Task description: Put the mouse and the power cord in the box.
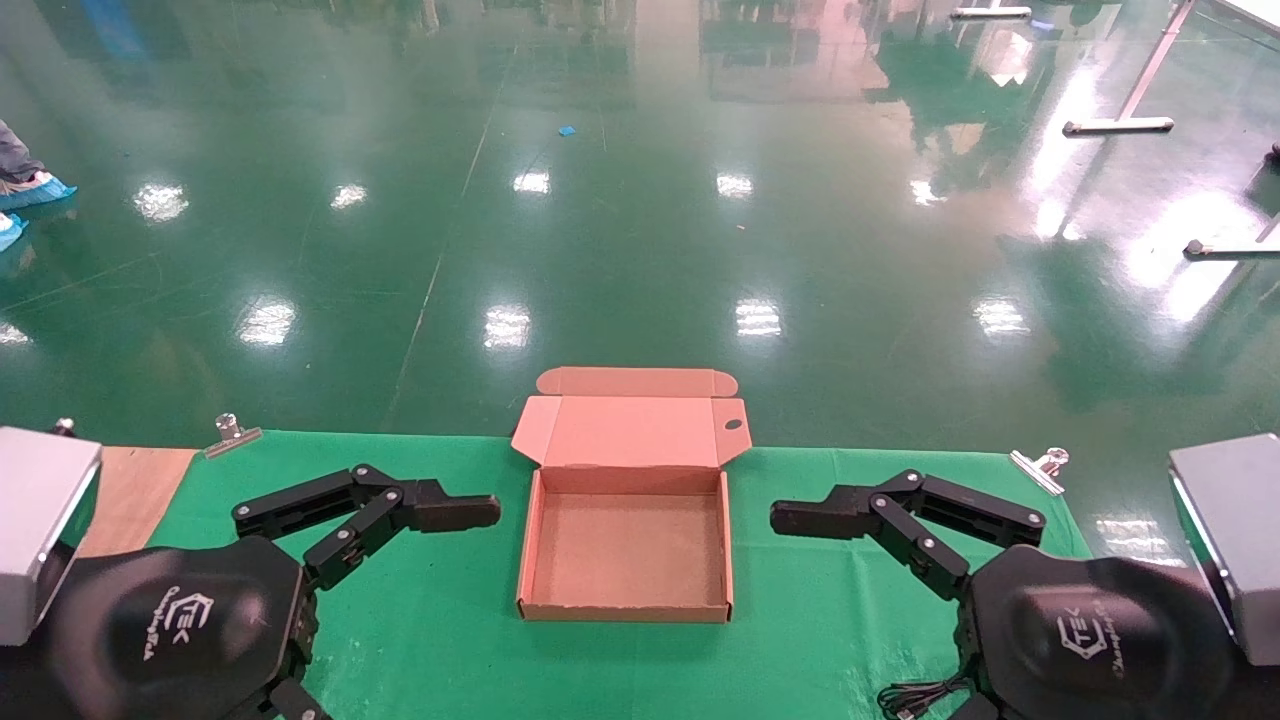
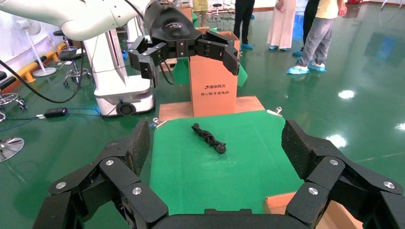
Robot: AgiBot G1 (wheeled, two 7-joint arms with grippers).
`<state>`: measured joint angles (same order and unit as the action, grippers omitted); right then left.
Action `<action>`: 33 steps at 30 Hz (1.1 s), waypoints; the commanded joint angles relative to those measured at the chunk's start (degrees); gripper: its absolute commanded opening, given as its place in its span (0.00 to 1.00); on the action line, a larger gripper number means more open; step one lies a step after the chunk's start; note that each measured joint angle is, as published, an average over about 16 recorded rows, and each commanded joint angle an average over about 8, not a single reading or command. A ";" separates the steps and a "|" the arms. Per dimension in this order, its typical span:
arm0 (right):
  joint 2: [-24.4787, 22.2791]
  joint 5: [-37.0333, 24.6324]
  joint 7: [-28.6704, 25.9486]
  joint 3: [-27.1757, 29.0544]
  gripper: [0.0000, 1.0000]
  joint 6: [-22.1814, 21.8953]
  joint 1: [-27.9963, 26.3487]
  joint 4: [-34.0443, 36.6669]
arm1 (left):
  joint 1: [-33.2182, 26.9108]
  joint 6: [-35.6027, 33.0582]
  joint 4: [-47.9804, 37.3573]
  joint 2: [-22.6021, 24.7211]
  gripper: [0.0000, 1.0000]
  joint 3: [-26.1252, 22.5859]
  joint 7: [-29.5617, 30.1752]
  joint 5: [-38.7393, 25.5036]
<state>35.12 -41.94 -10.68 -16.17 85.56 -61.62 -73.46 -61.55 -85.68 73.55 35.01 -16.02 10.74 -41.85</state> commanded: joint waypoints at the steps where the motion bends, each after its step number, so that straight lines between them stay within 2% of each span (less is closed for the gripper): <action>1: 0.00 0.00 0.00 0.00 1.00 0.00 0.00 0.00 | 0.00 0.00 0.00 0.00 1.00 0.00 0.00 0.00; 26: -0.04 -0.09 0.05 0.01 1.00 -0.01 0.00 0.00 | -0.02 -0.05 -0.09 0.05 1.00 -0.11 -0.08 -0.12; 33: -0.62 -6.34 1.77 -1.70 1.00 -0.75 -1.05 -0.90 | -1.41 -1.33 -0.77 -0.16 1.00 -2.19 -1.10 -5.21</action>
<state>34.81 -49.56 -8.77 -18.44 85.03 -63.27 -74.30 -63.23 -87.16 71.97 34.95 -18.46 9.31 -47.54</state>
